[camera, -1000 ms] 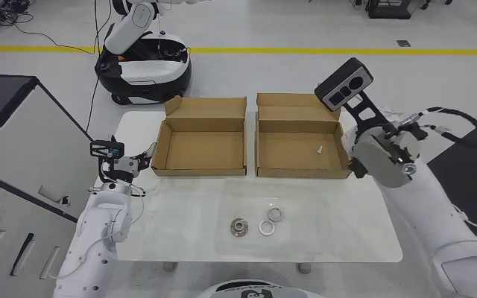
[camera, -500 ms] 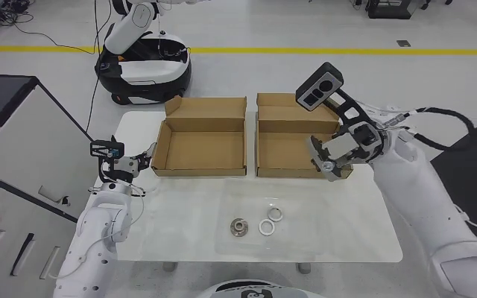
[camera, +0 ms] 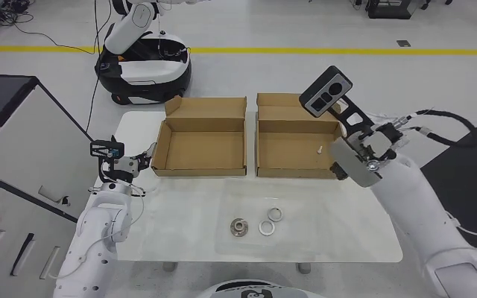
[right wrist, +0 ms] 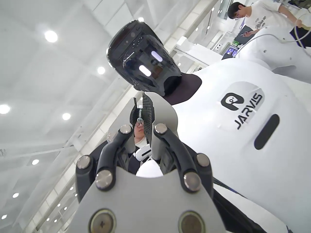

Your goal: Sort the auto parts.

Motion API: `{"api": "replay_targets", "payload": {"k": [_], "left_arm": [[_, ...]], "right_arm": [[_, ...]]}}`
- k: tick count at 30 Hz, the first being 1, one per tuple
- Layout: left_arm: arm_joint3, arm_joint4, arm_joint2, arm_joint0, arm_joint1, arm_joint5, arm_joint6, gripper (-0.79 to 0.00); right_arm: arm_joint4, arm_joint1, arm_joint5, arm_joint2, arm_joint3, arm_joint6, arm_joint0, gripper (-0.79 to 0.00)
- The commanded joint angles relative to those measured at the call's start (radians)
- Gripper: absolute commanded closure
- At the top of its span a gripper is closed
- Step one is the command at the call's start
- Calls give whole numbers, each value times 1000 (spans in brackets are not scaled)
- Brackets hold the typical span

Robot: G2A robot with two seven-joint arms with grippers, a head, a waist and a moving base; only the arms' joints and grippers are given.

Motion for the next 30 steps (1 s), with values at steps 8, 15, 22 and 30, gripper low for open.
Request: {"api": "replay_targets", "payload": {"k": [8, 15, 22, 30], "left_arm": [[0, 0, 0, 0, 0, 0, 0, -785], [0, 0, 0, 0, 0, 0, 0, -785], [0, 0, 0, 0, 0, 0, 0, -785], [0, 0, 0, 0, 0, 0, 0, -785]], "right_arm": [[28, -15, 16, 17, -24, -19, -24, 0], [-14, -23, 34, 27, -23, -56, -32, 0], [-15, -26, 41, 29, -23, -59, -35, 0], [-15, -26, 41, 29, -23, -59, -35, 0]]}}
